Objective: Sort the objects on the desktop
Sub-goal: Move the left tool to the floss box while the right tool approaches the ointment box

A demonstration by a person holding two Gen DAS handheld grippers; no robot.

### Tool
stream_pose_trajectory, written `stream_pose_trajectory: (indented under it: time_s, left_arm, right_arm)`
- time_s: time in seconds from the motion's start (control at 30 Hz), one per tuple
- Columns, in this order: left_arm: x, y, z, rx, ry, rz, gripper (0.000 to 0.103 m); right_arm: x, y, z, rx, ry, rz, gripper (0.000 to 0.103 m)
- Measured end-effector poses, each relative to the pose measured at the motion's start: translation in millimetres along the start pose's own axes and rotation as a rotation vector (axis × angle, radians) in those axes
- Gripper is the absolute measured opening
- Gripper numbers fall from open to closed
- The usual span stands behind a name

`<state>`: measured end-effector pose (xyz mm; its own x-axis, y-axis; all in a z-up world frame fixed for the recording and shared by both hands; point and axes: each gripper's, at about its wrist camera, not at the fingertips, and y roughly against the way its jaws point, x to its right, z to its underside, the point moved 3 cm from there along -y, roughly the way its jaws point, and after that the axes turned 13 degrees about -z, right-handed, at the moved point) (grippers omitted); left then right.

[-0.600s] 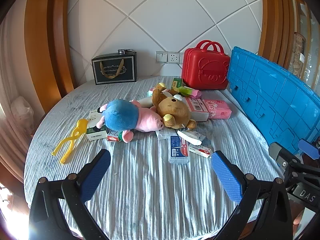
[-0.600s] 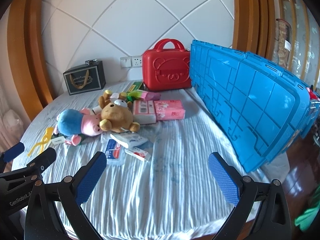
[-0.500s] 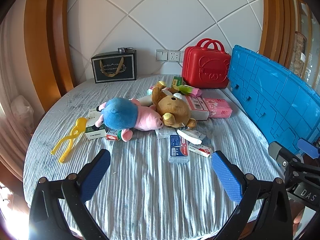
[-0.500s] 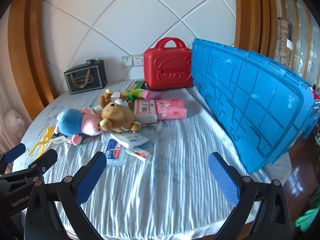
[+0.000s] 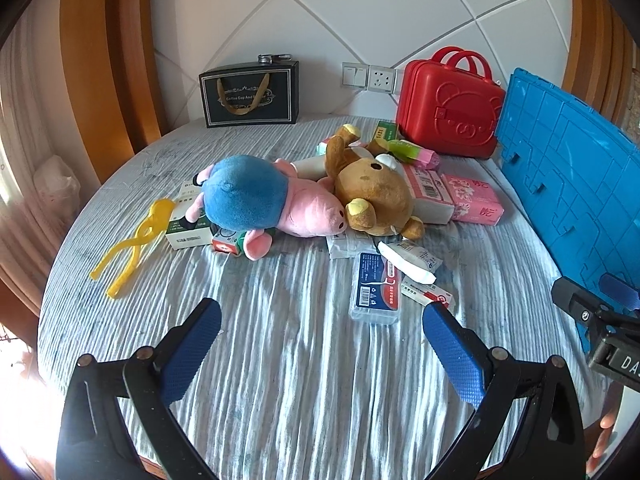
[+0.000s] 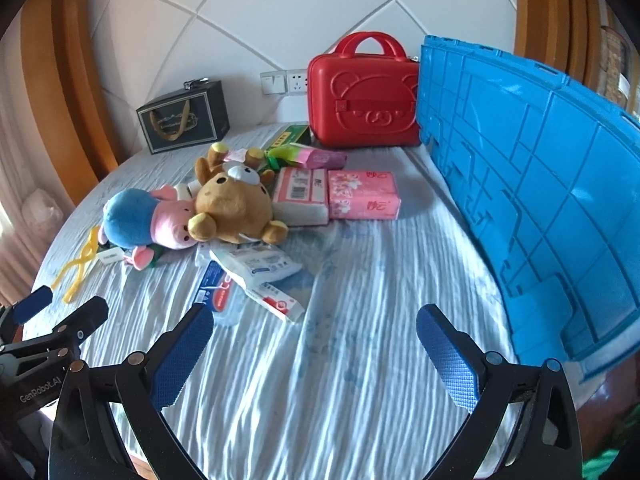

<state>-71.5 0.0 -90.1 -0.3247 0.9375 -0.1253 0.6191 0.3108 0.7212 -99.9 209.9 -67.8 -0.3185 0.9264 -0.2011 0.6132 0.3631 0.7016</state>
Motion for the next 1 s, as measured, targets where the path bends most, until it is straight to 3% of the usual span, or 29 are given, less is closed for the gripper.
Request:
stream_pose_trajectory:
  time_s: [0.2, 0.4, 0.7, 0.83, 0.97, 1.0]
  left_arm:
    - [13.3, -36.3, -1.1, -0.066, 0.017, -0.086, 0.103]
    - [37.6, -69.6, 1.1, -0.143, -0.027, -0.105, 0.098]
    - [86.0, -123.9, 4.9, -0.220, -0.105, -0.028, 0.096]
    - [95.1, -151.6, 8.7, -0.265, -0.118, -0.035, 0.083]
    - [94.2, -168.8, 12.6, -0.320, -0.102, 0.014, 0.065]
    - [92.7, -167.4, 12.1, -0.309, -0.101, 0.019, 0.065]
  right_arm:
    - [18.6, -46.1, -15.6, -0.086, 0.043, -0.066, 0.103]
    - [38.4, -88.4, -15.5, -0.191, 0.048, -0.108, 0.103]
    - [58.7, -121.8, -6.0, -0.280, 0.027, -0.083, 0.103]
    - [57.9, -137.2, 4.1, -0.337, 0.041, -0.088, 0.103]
    - [52.7, -148.3, 10.6, -0.367, 0.021, -0.128, 0.103]
    - [50.1, -150.1, 11.3, -0.370, 0.022, -0.137, 0.103]
